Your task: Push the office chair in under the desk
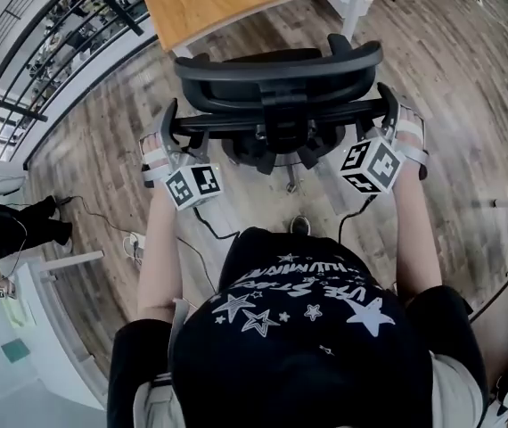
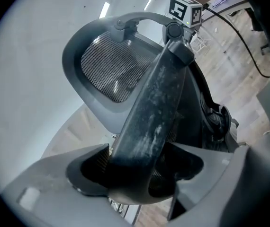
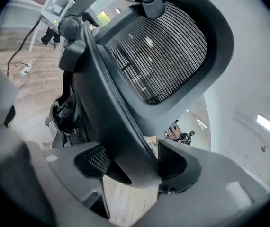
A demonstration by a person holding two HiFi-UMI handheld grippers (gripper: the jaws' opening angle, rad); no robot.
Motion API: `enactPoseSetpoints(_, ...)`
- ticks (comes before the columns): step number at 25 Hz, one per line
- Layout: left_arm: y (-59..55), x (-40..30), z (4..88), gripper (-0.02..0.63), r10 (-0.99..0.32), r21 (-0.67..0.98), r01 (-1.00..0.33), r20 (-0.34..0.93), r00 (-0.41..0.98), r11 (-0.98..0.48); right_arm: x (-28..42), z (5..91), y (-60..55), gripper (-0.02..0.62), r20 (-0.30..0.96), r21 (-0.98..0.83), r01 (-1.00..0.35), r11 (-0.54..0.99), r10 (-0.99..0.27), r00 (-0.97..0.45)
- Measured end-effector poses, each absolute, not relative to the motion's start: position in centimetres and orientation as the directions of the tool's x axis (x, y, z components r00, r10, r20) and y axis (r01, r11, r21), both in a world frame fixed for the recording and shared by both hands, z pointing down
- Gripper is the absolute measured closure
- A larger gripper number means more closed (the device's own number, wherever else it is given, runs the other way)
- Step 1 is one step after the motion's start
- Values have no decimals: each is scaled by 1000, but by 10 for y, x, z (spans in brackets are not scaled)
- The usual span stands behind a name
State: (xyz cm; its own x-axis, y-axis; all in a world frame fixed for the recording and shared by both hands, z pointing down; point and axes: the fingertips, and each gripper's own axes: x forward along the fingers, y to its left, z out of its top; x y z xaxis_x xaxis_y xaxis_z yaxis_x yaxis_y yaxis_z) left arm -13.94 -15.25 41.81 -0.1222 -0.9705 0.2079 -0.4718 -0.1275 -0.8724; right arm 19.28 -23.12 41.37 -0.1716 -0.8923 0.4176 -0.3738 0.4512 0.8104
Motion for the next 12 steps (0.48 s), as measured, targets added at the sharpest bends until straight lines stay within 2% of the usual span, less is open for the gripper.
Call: enactPoseSetpoints(12, -210, -168, 425, 242, -962, -873, -463, 239, -135, -152, 168, 415, -281, 310, 414, 816, -357, 454, -891, -187)
